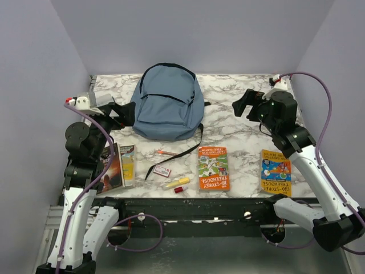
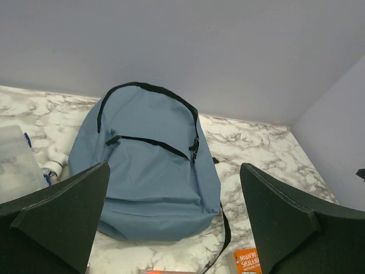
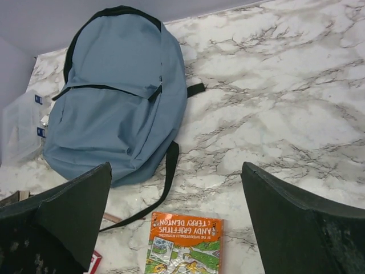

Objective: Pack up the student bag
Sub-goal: Adjust the student bag at the center of the board.

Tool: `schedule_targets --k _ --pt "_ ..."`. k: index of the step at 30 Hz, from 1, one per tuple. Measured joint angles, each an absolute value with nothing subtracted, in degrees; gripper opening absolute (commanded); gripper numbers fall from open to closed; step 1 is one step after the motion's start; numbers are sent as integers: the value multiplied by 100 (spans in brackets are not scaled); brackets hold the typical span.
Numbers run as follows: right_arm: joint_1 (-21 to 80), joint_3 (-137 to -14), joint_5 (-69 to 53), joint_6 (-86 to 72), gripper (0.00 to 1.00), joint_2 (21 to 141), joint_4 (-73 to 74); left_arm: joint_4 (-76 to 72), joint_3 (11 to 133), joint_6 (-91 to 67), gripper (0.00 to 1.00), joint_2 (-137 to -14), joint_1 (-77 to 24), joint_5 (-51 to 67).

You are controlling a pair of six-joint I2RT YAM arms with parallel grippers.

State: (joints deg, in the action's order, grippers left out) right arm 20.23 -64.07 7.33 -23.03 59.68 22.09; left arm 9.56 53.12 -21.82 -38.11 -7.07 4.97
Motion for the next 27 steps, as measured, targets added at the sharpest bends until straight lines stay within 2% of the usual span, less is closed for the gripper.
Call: schedule_targets --k 11,19,27 --pt "2023 -6208 298 -2779 100 6766 1326 1087 5391 -2233 99 -4069 -672 972" --pt "2016 -6237 -506 -3280 100 8309 154 1098 5400 -2333 99 -4283 -556 1291" --pt "2014 -6997 -919 -3710 100 10287 -598 1214 5505 -2440 99 -4637 -471 1621"
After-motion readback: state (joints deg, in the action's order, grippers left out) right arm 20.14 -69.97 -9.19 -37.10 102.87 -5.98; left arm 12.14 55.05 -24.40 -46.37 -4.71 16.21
